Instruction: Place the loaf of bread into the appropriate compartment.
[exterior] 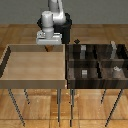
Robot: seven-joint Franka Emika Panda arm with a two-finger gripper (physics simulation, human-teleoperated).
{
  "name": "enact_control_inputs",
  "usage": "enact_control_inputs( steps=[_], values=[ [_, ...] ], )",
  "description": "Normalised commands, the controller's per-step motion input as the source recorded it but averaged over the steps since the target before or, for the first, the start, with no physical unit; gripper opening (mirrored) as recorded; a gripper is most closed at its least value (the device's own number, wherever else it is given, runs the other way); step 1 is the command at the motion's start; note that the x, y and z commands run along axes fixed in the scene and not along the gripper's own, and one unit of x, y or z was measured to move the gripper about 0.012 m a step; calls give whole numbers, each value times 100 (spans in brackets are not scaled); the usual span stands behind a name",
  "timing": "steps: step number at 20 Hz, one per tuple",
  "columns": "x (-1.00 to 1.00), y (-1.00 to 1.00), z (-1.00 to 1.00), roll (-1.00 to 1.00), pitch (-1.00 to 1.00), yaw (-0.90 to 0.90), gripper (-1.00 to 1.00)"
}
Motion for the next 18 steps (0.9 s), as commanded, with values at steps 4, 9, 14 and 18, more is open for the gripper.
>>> enact_control_inputs(
  steps=[4,9,14,18],
  values=[
    [0,100,0,0,0,0,-100],
    [0,100,0,0,0,0,-100],
    [0,100,0,0,0,0,-100],
    [0,100,0,0,0,0,-100]
  ],
)
